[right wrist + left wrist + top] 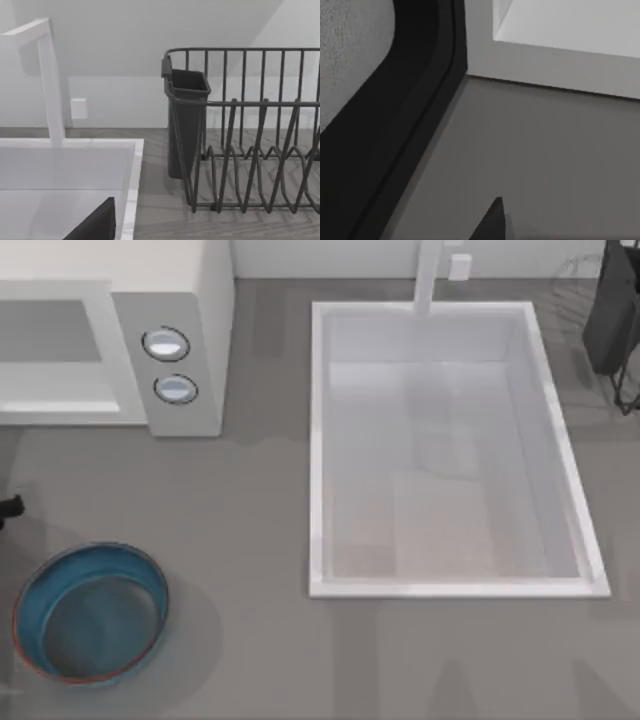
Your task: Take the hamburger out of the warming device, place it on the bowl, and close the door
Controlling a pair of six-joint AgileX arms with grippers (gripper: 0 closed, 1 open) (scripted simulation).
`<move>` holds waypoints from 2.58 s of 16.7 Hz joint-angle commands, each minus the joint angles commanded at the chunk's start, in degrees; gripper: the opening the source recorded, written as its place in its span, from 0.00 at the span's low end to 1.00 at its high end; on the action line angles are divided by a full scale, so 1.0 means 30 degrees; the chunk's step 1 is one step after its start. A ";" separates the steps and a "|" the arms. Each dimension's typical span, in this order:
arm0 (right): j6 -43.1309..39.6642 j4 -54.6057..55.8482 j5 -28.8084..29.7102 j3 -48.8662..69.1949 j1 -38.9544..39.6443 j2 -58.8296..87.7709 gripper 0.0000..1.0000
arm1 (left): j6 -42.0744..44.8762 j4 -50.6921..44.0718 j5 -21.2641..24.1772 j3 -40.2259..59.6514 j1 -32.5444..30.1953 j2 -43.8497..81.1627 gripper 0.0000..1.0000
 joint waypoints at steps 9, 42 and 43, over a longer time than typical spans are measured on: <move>0.0000 0.0000 0.0000 0.0000 0.0000 0.0000 1.00 | 0.0141 0.1104 0.0293 -0.1491 0.0255 -0.0867 0.00; 0.0000 0.0000 0.0000 0.0000 0.0000 0.0000 1.00 | -1.2457 -2.3403 -0.2815 0.7226 -0.4222 -0.9147 0.00; 0.0000 0.0000 0.0000 0.0000 0.0000 0.0000 1.00 | -1.4661 -2.5271 -0.3323 0.8272 -0.4938 -0.8607 0.00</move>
